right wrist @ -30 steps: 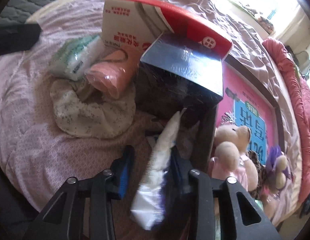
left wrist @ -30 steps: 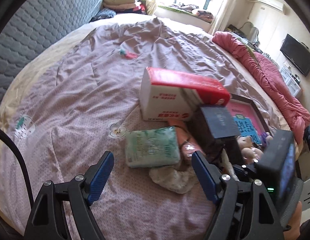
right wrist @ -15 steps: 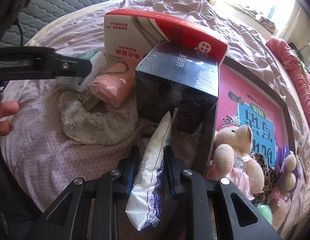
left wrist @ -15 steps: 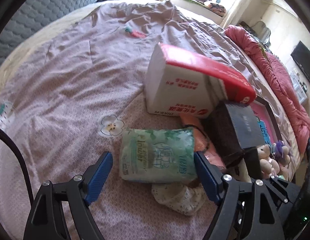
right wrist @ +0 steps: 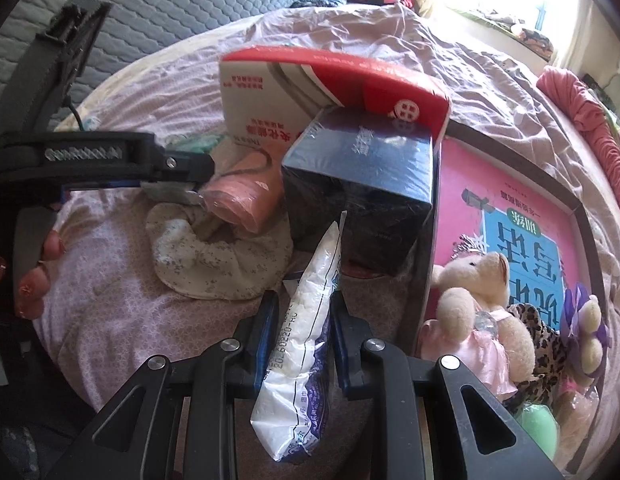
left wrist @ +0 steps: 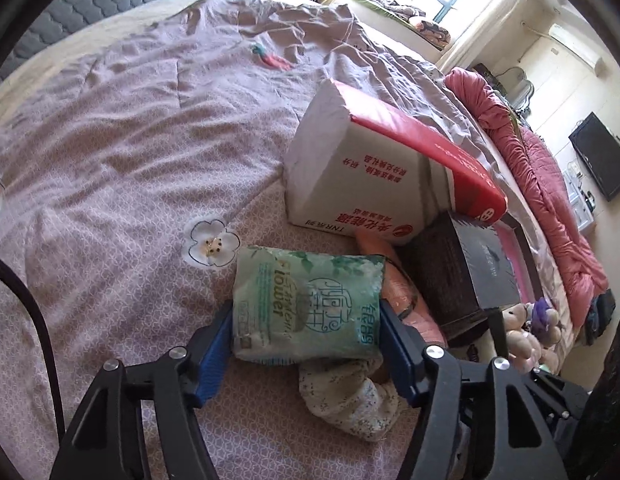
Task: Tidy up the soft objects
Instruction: 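Grasp the green wipes packet with the left tool while the right tool grasps the white plastic packet, then lift and carry the green packet and white packet over the pink book box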
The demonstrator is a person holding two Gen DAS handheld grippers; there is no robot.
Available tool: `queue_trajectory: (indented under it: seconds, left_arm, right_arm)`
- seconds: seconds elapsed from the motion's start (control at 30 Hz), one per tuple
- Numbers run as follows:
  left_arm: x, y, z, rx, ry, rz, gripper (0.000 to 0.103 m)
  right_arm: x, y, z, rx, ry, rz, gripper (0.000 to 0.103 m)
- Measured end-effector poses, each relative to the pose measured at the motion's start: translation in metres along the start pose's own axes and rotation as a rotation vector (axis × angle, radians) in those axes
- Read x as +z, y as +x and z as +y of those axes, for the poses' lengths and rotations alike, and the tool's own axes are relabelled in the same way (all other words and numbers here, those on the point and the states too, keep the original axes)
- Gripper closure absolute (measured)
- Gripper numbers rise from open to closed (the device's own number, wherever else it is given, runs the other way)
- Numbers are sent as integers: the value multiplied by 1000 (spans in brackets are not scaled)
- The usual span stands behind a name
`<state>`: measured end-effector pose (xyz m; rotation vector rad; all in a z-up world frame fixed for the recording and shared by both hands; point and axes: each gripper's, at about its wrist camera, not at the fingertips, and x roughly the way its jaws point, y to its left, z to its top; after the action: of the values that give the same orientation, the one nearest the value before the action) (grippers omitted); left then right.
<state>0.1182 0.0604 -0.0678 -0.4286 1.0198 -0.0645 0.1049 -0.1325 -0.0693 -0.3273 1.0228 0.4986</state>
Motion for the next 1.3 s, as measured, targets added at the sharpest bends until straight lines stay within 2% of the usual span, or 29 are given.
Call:
queue_trajectory:
  seconds: [0.37,0.57,0.67,0.93,1.3]
  left_arm:
    - [-9,-43,-4,7,22,-84,38]
    - [-11,-61,-14,1,36,-119,38]
    - [-14,-68,-24,-6,51,-128,38]
    - [-21,-91,-61,-27,114,-172,38]
    - [-25,-110,-109,-68,194,-189,38]
  right_arm:
    - [-4,-20,4,72,13,-46,82]
    - [-5,-32,-8,121,85,-81,83]
    - [-4,-42,-15,145,114,-114,83]
    - [-2,-74,-28,147,143,-201,83]
    - [-5,-115,-58,145,212,-313,83]
